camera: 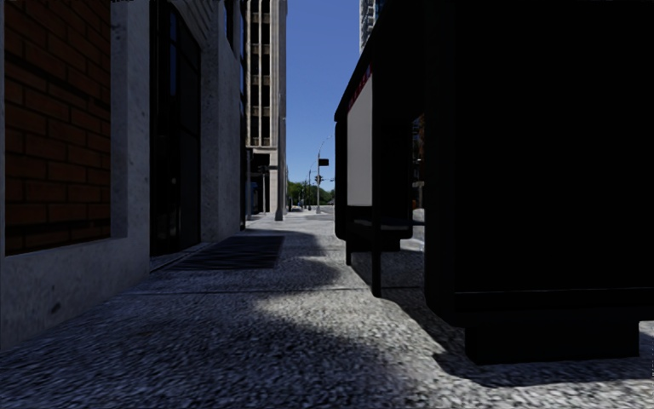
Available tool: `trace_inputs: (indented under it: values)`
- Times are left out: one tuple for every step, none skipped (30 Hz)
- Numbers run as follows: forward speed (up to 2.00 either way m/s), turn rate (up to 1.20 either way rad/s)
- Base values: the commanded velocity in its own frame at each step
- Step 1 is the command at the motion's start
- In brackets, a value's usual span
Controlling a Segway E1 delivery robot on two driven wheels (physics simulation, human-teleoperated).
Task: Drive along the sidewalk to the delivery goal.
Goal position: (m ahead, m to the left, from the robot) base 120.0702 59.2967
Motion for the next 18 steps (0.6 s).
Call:
trace_inputs:
  values:
    - [2.0,0.89]
    - [2.0,0.93]
    - [2.0,0.93]
    - [2.0,0.94]
    - [2.0,0.86]
    - [2.0,0.38]
    - [2.0,0.38]
    - [2.0,0.27]
    - [2.0,0.17]
    - [2.0,0.05]
    - [2.0,0.01]
    - [2.0,0.0]
    - [2.0,0.0]
    - [2.0,0.0]
    - [2.0,0.0]
    - [2.0,0.0]
    - [2.0,0.0]
    - [2.0,0.0]
